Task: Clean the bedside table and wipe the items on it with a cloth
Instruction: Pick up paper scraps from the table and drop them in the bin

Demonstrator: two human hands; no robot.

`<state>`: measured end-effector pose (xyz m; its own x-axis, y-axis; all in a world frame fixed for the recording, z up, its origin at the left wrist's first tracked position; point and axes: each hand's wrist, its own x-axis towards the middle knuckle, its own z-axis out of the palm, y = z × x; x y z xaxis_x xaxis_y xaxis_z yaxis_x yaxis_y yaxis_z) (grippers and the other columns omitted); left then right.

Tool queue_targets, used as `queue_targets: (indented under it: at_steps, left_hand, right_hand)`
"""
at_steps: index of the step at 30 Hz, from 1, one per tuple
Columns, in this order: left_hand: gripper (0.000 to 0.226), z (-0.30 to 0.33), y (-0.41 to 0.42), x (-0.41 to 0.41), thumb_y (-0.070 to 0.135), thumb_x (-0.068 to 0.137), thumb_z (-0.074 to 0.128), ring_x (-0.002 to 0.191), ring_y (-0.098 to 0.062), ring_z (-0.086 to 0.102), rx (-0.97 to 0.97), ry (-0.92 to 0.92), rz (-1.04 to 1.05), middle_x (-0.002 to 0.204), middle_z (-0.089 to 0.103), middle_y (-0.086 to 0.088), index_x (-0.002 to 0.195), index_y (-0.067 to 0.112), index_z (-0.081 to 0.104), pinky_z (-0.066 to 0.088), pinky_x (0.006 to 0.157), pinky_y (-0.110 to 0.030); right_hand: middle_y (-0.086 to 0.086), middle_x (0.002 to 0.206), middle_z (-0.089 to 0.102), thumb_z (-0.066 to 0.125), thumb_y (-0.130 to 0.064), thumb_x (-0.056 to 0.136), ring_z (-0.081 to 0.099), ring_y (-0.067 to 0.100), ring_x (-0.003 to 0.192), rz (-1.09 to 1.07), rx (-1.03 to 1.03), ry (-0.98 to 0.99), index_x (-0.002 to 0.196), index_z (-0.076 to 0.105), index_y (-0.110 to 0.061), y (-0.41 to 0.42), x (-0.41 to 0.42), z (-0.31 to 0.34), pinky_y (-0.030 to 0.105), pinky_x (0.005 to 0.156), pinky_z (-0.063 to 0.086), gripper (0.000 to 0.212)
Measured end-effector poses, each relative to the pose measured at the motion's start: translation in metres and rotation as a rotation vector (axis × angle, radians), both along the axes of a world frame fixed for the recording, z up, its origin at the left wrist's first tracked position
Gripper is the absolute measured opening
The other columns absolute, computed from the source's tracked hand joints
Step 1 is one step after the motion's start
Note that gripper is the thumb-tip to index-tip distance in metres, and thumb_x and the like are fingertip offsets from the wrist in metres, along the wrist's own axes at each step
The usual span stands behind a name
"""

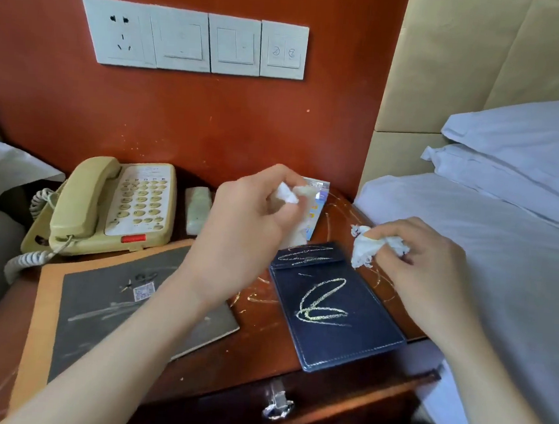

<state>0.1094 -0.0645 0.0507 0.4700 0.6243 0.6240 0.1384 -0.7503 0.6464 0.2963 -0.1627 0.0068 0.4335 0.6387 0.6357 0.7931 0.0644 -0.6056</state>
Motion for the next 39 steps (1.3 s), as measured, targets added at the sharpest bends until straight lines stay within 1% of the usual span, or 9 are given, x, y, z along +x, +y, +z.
queue_targets:
  at_steps: [6,10,19,24,28,32,34,36,39]
  left_hand:
    - [0.02,-0.036,-0.029,0.022,0.02,0.092,0.061,0.036,-0.005,0.03,-0.144,-0.002,-0.105,0.038,0.036,0.014,0.077,0.033,0.059,0.022,0.039,-0.01]
    - [0.021,-0.052,-0.048,0.036,0.016,0.092,0.061,0.038,0.0,0.037,-0.103,0.076,-0.185,0.04,0.042,0.018,0.081,0.034,0.06,0.026,0.041,-0.007]
    - [0.014,-0.095,-0.094,0.07,0.01,0.09,0.062,0.047,0.007,0.047,-0.16,0.254,-0.413,0.049,0.051,0.023,0.087,0.023,0.066,0.032,0.046,-0.005]
    - [0.008,-0.136,-0.116,0.093,0.019,0.092,0.055,0.071,-0.017,0.062,-0.163,0.47,-0.476,0.079,0.063,0.006,0.091,0.025,0.061,0.051,0.067,-0.036]
    - [0.011,-0.169,-0.124,0.107,0.016,0.09,0.051,0.077,-0.025,0.062,-0.172,0.582,-0.474,0.087,0.064,0.003,0.094,0.022,0.06,0.052,0.069,-0.042]
    - [0.011,-0.201,-0.127,0.119,0.021,0.091,0.054,0.056,-0.014,0.047,-0.333,0.687,-0.483,0.069,0.055,0.004,0.096,0.023,0.063,0.036,0.047,-0.025]
    - [0.01,-0.214,-0.132,0.121,0.024,0.092,0.053,0.052,-0.011,0.042,-0.384,0.727,-0.495,0.065,0.049,0.007,0.096,0.024,0.063,0.032,0.046,-0.024]
    - [0.015,-0.223,-0.137,0.124,0.03,0.093,0.052,0.063,-0.013,0.05,-0.409,0.764,-0.52,0.071,0.049,0.011,0.105,0.027,0.061,0.04,0.053,-0.025]
    - [0.032,-0.228,-0.136,0.125,0.04,0.092,0.051,0.087,-0.017,0.059,-0.399,0.858,-0.557,0.103,0.057,0.008,0.124,0.038,0.048,0.05,0.082,-0.036]
  right_hand:
    - [-0.018,0.089,0.066,0.061,-0.009,0.072,0.064,0.003,0.079,-0.034,0.0,0.176,0.08,0.066,-0.044,-0.041,0.005,-0.031,0.02,0.069,0.048,0.036]
    - [0.002,0.083,0.068,0.061,0.005,0.071,0.066,0.024,0.079,-0.04,0.028,0.346,0.077,0.07,-0.024,-0.072,0.005,-0.063,0.046,0.081,0.053,0.031]
    - [-0.005,0.083,0.071,0.057,0.017,0.071,0.064,0.005,0.075,-0.299,-0.013,0.487,0.074,0.071,-0.025,-0.15,0.003,-0.116,0.012,0.065,0.044,0.044]
    - [-0.015,0.08,0.07,0.061,0.015,0.071,0.062,-0.001,0.072,-0.41,-0.071,0.496,0.072,0.07,-0.03,-0.181,0.002,-0.137,0.01,0.065,0.042,0.046]
    - [-0.019,0.086,0.066,0.065,0.013,0.068,0.06,-0.001,0.077,-0.496,-0.131,0.406,0.073,0.067,-0.036,-0.194,0.003,-0.148,0.006,0.068,0.039,0.048]
    - [-0.014,0.089,0.062,0.067,0.006,0.069,0.059,0.003,0.081,-0.55,-0.214,0.416,0.076,0.068,-0.032,-0.202,0.004,-0.16,0.01,0.07,0.039,0.039]
    - [-0.013,0.089,0.061,0.068,0.003,0.069,0.057,0.002,0.081,-0.558,-0.274,0.417,0.078,0.069,-0.028,-0.205,0.005,-0.165,0.009,0.07,0.038,0.033]
    - [-0.013,0.089,0.061,0.067,0.0,0.07,0.056,0.001,0.081,-0.566,-0.358,0.417,0.08,0.069,-0.028,-0.208,0.007,-0.168,0.009,0.07,0.037,0.03]
    - [-0.013,0.091,0.062,0.069,-0.008,0.074,0.057,0.004,0.078,-0.581,-0.471,0.43,0.086,0.069,-0.028,-0.211,0.008,-0.173,0.022,0.072,0.043,0.024]
